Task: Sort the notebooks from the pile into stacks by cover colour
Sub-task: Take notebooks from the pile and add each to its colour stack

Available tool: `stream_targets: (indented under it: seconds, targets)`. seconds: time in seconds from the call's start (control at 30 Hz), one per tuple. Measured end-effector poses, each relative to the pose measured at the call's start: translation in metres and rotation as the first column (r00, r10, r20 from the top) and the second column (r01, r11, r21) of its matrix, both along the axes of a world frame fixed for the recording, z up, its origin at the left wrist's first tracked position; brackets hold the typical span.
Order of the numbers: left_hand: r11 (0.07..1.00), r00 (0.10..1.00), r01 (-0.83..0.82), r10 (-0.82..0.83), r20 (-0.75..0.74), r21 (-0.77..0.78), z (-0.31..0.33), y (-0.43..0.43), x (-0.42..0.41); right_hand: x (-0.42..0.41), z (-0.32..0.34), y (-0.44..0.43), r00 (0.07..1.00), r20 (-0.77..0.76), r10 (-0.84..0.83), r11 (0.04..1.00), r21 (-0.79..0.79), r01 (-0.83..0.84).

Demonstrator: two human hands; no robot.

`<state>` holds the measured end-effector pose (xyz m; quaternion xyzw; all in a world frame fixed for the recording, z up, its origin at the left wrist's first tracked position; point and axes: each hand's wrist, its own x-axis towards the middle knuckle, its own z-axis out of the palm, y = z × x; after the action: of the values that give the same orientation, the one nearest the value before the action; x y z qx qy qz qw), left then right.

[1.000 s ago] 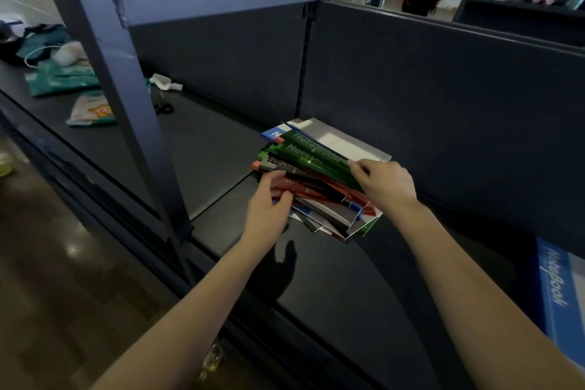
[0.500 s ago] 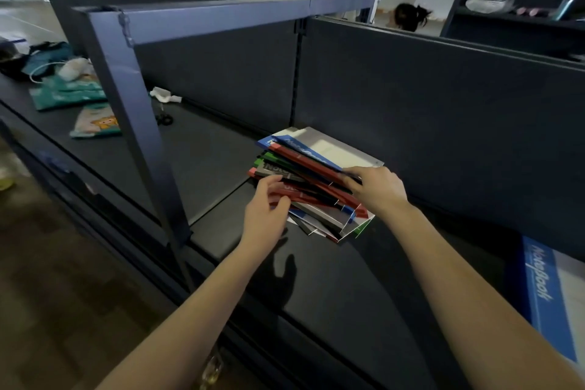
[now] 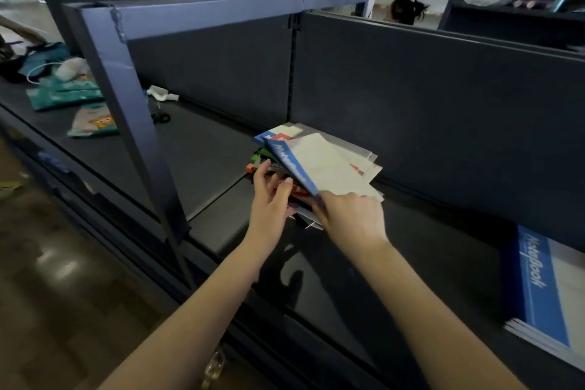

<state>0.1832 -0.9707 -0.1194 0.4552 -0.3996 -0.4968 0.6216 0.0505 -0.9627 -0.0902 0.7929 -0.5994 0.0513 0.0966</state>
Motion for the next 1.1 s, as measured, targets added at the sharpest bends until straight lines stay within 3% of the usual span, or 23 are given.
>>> stream_targets:
  seconds: [0.23, 0.4, 0.57, 0.8, 0.97, 1.1]
  targets:
    - [0.993, 0.965, -0.102, 0.085, 0.247, 0.055, -0.01, 0.001, -0.016, -0.01, -0.041, 0.026, 0.97, 0.207, 0.126, 0.99, 0.032, -0.135]
    - [0.99, 0.973, -0.135, 0.124, 0.192, 0.044, -0.019, 0.002, -0.016, -0.041, -0.049, 0.023, 0.9, 0.416, 0.13, 0.975, 0.11, -0.191]
    - [0.998, 0.983, -0.02, 0.032, 0.179, -0.066, -0.011, 0.005, -0.018, -0.072, -0.036, 0.019, 0.673, 0.729, -0.125, 0.982, 0.186, -0.019]
    - [0.966, 0.952, 0.241, -0.216, 0.217, -0.093, -0.005, 0.018, -0.061, -0.12, -0.031, 0.027, 0.354, 0.863, -0.361, 0.933, 0.339, 0.124]
    - [0.942, 0.922, 0.325, -0.294, 0.253, -0.088, -0.002, 0.024, -0.102, -0.157, -0.03, 0.049, 0.161, 0.923, -0.349, 0.93, 0.319, 0.182]
    - [0.928, 0.918, 0.361, -0.336, 0.211, -0.093, 0.0, 0.03, -0.148, -0.196, -0.027, 0.072, 0.131, 0.944, -0.302, 0.921, 0.254, 0.296]
